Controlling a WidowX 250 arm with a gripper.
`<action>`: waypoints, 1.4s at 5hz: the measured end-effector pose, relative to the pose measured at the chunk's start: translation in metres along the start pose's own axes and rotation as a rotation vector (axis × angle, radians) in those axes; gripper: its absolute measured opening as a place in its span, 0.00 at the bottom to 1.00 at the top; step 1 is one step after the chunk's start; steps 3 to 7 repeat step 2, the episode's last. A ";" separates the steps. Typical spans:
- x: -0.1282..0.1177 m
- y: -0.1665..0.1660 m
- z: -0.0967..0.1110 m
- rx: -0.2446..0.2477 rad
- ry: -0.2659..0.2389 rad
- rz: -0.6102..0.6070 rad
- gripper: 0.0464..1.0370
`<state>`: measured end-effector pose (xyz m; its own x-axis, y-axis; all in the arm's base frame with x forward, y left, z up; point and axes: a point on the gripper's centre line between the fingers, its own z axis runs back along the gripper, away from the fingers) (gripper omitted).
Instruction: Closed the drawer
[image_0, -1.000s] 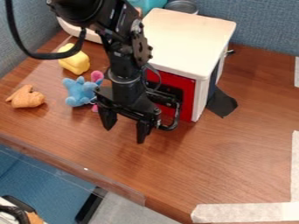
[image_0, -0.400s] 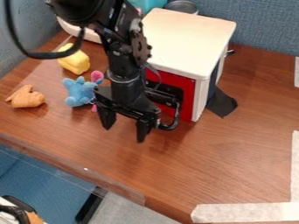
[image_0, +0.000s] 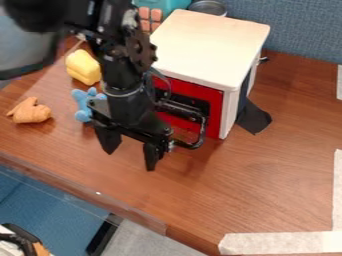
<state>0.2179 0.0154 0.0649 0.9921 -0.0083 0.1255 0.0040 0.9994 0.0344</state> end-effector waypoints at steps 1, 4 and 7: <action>-0.013 0.000 0.013 -0.010 -0.016 -0.010 0.96; -0.025 0.000 0.040 -0.010 -0.054 -0.008 0.96; -0.025 0.000 0.040 -0.010 -0.054 -0.008 0.96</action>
